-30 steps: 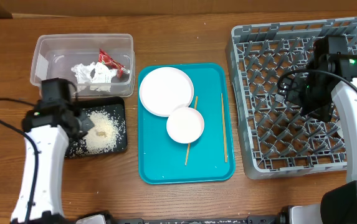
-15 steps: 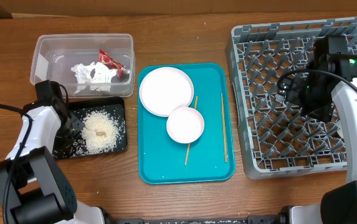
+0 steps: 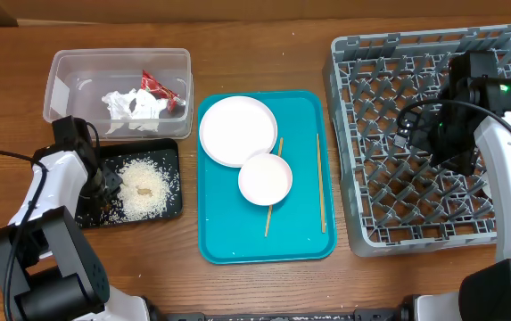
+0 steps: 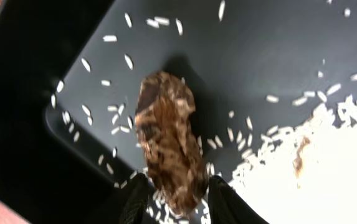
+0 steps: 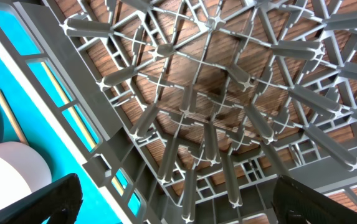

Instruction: Sort waste into correct bins and load items into the dishwasher

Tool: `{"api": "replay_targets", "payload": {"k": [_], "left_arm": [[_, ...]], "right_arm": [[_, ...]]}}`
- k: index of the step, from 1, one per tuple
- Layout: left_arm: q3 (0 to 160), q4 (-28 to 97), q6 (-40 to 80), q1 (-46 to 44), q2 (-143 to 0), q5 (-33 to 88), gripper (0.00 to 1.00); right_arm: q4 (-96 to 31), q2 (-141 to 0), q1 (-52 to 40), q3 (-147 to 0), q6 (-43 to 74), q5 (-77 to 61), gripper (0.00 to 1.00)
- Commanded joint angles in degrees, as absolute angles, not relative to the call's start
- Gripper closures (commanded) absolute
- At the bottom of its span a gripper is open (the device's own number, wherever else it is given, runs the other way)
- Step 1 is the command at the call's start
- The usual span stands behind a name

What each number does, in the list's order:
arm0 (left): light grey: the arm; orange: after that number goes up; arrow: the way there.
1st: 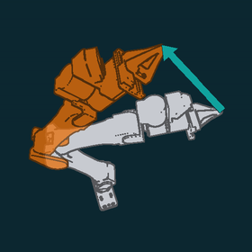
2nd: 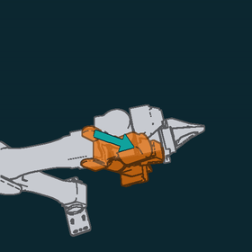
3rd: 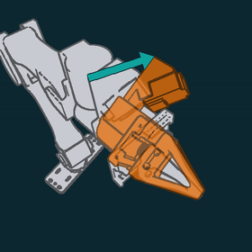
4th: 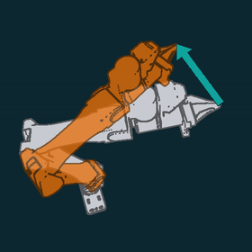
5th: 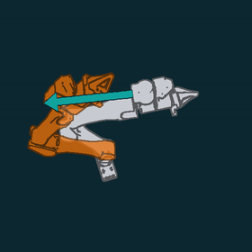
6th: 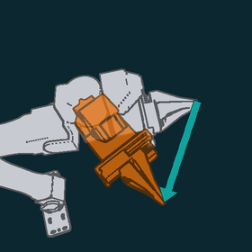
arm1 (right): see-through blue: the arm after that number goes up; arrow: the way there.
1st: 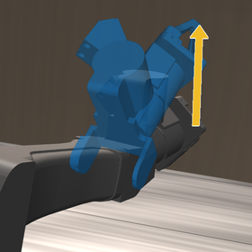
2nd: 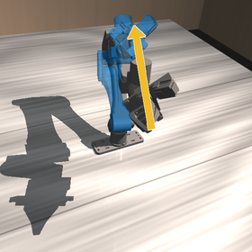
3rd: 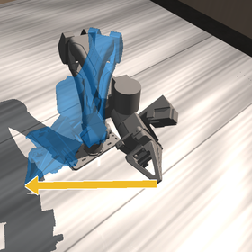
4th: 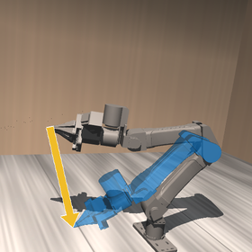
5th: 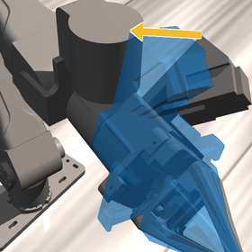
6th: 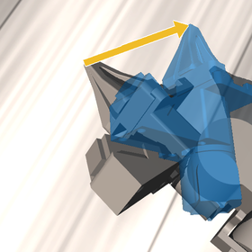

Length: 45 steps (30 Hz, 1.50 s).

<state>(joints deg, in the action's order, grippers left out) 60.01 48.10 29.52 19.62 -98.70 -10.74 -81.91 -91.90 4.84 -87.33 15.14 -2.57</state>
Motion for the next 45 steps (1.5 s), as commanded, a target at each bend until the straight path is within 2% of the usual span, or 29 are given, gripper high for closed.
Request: {"api": "replay_targets", "payload": {"k": [1, 7, 12, 13, 16, 17, 21, 27, 30, 34, 40, 45], "left_arm": [[63.46, 49.39, 29.82, 19.68, -97.08, -5.93, 0.66], [65.17, 49.58, 28.14, 16.64, -91.61, 1.02, 0.64], [65.17, 47.66, 20.99, 9.21, -86.61, 7.11, 0.58], [65.17, 47.99, 19.03, 6.92, -85.76, 7.90, 0.54], [65.17, 50.61, 15.51, 1.10, -84.73, 7.97, 0.27], [65.17, 52.07, 14.63, -0.69, -84.71, 7.94, 0.21], [65.17, 60.25, 14.15, -5.28, -84.73, 7.97, 0.19], [65.17, 72.51, 14.13, -5.54, -84.51, 6.07, 0.27], [65.17, 76.18, 14.17, -5.56, -83.70, 2.79, 0.29], [65.14, 78.19, 15.05, -5.56, -79.42, 0.25, 0.31], [65.14, 77.93, 18.00, -5.54, -67.64, -3.79, 0.27], [65.12, 77.73, 22.85, -5.54, -58.50, -9.32, 0.13]], "right_arm": [[-81.69, -91.94, 4.89, -87.33, 14.94, -2.68, 0.00], [-81.28, -91.94, 4.89, -87.33, 14.96, -2.68, 0.00], [-80.99, -91.94, 4.89, -87.33, 14.96, -2.68, 0.00], [-80.93, -91.94, 4.89, -87.33, 14.94, -2.68, 0.00], [-80.79, -91.94, 4.89, -87.33, 14.96, -2.68, 0.00], [-80.68, -91.94, 4.89, -87.33, 14.94, -2.68, 0.00], [-80.44, -91.94, 4.89, -87.33, 14.96, -2.68, 0.00], [-80.49, -91.94, 4.86, -88.20, 11.31, -7.70, 0.00], [-80.55, -91.92, 4.67, -90.15, 8.47, -13.23, 0.00], [-80.49, -91.70, 2.52, -92.38, 8.47, -13.43, 0.00], [-76.64, -91.39, -5.08, -92.42, 8.54, -13.39, 0.00], [-73.23, -91.46, -12.03, -92.20, 10.26, -13.37, 0.00]]}}
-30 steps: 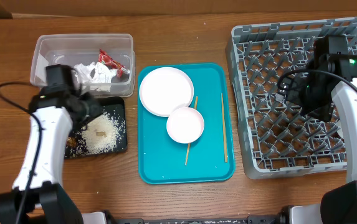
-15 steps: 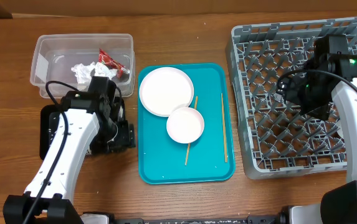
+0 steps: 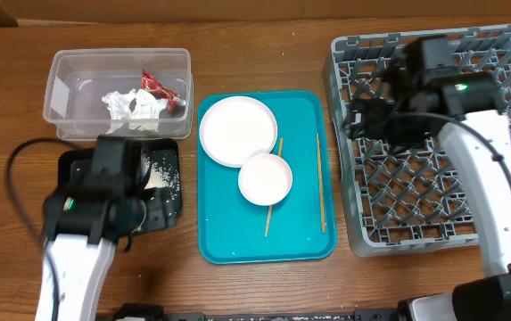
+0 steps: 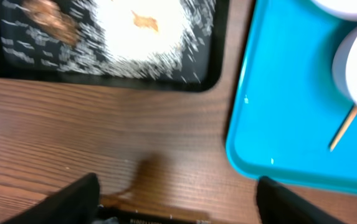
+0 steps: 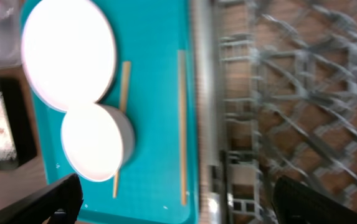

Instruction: Sort waste into correct bins and load items into the dishwasher

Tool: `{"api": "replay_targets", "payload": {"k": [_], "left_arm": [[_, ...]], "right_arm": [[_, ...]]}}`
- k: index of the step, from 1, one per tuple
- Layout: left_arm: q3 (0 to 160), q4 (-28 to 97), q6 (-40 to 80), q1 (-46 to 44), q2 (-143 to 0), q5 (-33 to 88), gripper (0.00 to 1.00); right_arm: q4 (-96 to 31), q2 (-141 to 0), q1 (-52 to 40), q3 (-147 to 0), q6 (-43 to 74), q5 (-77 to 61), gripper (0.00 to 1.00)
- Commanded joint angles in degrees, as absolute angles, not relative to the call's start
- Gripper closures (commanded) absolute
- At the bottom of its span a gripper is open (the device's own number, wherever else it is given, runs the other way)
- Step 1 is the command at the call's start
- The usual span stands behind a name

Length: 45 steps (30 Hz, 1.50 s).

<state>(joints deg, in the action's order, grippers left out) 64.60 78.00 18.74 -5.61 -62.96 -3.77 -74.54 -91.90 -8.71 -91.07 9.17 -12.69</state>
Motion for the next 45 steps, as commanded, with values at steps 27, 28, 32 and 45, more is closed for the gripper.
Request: {"api": "replay_targets", "payload": {"k": [27, 28, 32, 45], "left_arm": [[65.08, 74.91, 17.82, 7.64, -54.37, -3.31, 0.00], [65.08, 74.91, 18.04, 7.64, -54.63, -3.31, 0.00], [65.08, 74.00, 19.94, 7.62, -55.46, -1.28, 0.00], [65.08, 72.60, 21.43, 7.64, -59.70, -0.14, 0.00]], "right_arm": [[-70.54, -107.83, -28.93, -89.93, 19.81, -8.43, 0.23], [-70.50, -108.25, -28.95, -89.93, 19.81, -8.43, 0.24], [-70.54, -109.86, -28.95, -89.93, 19.81, -8.45, 0.24], [-69.14, -112.31, -32.01, -89.71, 19.81, -8.58, 0.30]]}}
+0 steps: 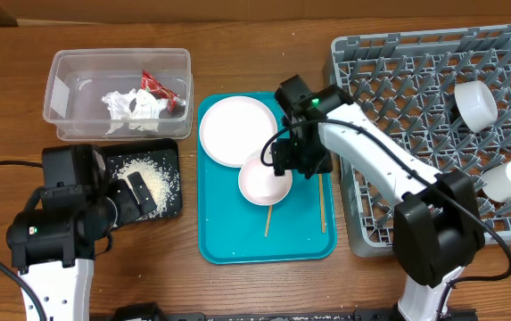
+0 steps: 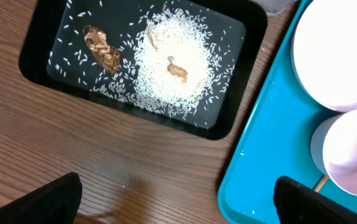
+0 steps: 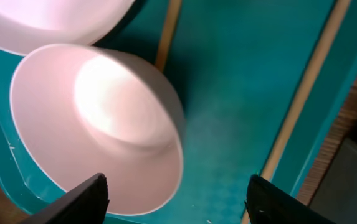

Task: Sort waste into correct bins and load items into the dishwasher
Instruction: 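Reach the right gripper to the pink bowl and grasp its rim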

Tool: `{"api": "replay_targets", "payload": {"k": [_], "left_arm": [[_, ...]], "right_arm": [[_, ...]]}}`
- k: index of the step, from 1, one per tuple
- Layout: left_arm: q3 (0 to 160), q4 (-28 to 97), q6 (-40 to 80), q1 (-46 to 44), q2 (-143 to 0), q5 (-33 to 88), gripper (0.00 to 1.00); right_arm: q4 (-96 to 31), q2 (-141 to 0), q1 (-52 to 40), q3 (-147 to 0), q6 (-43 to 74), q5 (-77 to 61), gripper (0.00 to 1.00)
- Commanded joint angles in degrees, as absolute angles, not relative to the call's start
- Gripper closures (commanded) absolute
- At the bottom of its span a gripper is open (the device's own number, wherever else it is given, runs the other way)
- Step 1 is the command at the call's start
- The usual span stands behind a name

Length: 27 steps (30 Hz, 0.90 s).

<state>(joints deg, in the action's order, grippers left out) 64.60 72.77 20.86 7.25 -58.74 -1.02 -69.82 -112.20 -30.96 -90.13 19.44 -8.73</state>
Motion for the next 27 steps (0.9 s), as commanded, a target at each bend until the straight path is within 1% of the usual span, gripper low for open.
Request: {"api": "replay_targets", "payload": {"k": [1, 3, 11, 12, 14, 17, 20, 21, 22, 23, 27], "left_arm": [[65.08, 72.60, 21.43, 7.62, -60.10, -0.14, 0.00], [65.08, 72.60, 21.43, 7.64, -60.88, -0.14, 0.00], [65.08, 72.60, 21.43, 7.62, -64.05, -0.14, 0.00], [65.08, 72.60, 21.43, 7.62, -64.29, -0.14, 0.00], [65.08, 72.60, 21.43, 7.62, -65.06, -0.14, 0.00], [65.08, 72.60, 21.43, 7.62, -66.11, -0.14, 0.00], [65.08, 72.60, 21.43, 7.62, -67.24, -0.14, 0.00], [65.08, 72.60, 21.43, 7.62, -67.64, -0.14, 0.00], [65.08, 72.58, 21.43, 7.62, -67.99, -0.14, 0.00], [65.08, 72.60, 21.43, 7.62, -68.36, -0.14, 0.00], [65.08, 72.58, 21.43, 7.62, -69.89, -0.14, 0.00]], "right_arm": [[-68.55, -112.31, -32.21, -89.43, 19.86, -8.56, 0.33], [-67.46, -112.31, -32.47, -88.75, 20.91, -8.40, 0.37], [-63.07, -112.31, -32.56, -82.63, 25.58, -4.97, 0.38], [-62.61, -112.31, -32.56, -82.21, 25.58, -4.97, 0.39], [-61.49, -112.31, -32.56, -81.17, 25.58, -4.99, 0.43], [-61.17, -112.31, -32.56, -80.88, 25.58, -4.99, 0.57], [-61.14, -112.31, -32.56, -80.90, 25.58, -4.97, 0.67], [-61.32, -112.31, -32.56, -80.90, 25.58, -4.99, 0.75], [-61.45, -112.31, -32.56, -80.90, 25.58, -4.99, 0.80], [-61.82, -112.29, -32.56, -81.06, 25.58, -4.97, 0.83], [-63.11, -111.90, -32.40, -81.93, 25.58, -4.93, 0.92]]}}
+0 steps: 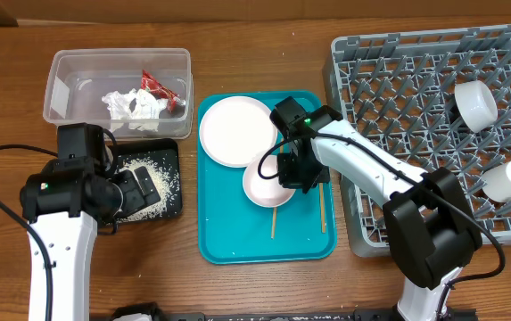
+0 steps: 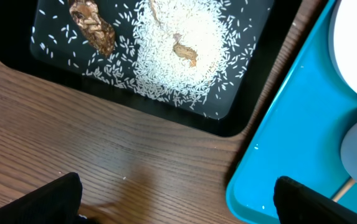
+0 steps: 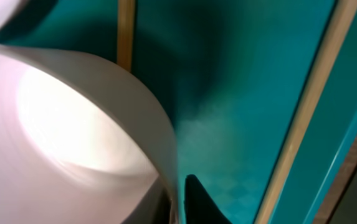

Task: Sort waste into correct bins and load items into the dishwasher
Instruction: 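Reach the right gripper to the pink bowl and grasp its rim, then carry the pink bowl with the right gripper into the dish rack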

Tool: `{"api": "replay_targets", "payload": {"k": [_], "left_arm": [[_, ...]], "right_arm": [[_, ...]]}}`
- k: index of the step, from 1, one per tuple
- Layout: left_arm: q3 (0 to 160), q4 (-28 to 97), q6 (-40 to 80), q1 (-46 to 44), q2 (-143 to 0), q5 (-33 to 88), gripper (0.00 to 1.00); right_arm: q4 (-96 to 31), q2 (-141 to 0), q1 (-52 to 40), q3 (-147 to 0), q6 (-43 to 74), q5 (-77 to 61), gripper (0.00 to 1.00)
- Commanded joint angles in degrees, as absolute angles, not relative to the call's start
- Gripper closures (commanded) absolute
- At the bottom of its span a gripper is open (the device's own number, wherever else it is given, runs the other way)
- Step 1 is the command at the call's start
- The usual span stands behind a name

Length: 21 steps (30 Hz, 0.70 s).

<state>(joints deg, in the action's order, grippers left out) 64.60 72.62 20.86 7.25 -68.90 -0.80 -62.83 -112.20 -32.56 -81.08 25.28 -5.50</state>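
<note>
A white bowl (image 1: pixel 266 185) sits on the teal tray (image 1: pixel 237 241) beside a white plate (image 1: pixel 235 131). My right gripper (image 1: pixel 291 171) is shut on the bowl's right rim (image 3: pixel 166 143), one finger inside the bowl and one finger (image 3: pixel 200 199) outside. Two chopsticks lie on the tray, one (image 1: pixel 322 209) at the right and one (image 1: pixel 273 223) partly under the bowl. My left gripper (image 1: pixel 135 192) hangs open over the near edge of the black tray (image 2: pixel 240 112) holding rice (image 2: pixel 184 56) and a brown food scrap (image 2: pixel 94 28).
A grey dish rack (image 1: pixel 416 134) stands at the right with two white cups (image 1: pixel 475 102) (image 1: pixel 509 178) in it. A clear bin (image 1: pixel 68 71) with crumpled wrappers sits at the back left, behind the black tray.
My right gripper was open over the bowl; now it is shut on the bowl's right rim, and the bowl sits slightly lower on the tray. The left arm has shifted slightly toward the black tray.
First my left gripper had the brown scrap between its fingers low over the black tray, and the right hung open over the rack. Then the scrap lay on the tray with the left gripper open, the right over the teal tray. Now the right grips the bowl.
</note>
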Motion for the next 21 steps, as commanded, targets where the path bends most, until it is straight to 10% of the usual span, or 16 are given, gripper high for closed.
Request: {"api": "replay_targets", "payload": {"k": [1, 21], "left_arm": [[65.08, 72.58, 21.43, 7.64, -70.26, -0.14, 0.00], [65.08, 72.55, 21.43, 7.57, -73.08, -0.14, 0.00]], "right_arm": [[-63.42, -111.61, -32.40, -82.32, 25.58, -4.91, 0.96], [-66.46, -91.02, -27.03, -90.74, 25.52, 26.70, 0.96]]}}
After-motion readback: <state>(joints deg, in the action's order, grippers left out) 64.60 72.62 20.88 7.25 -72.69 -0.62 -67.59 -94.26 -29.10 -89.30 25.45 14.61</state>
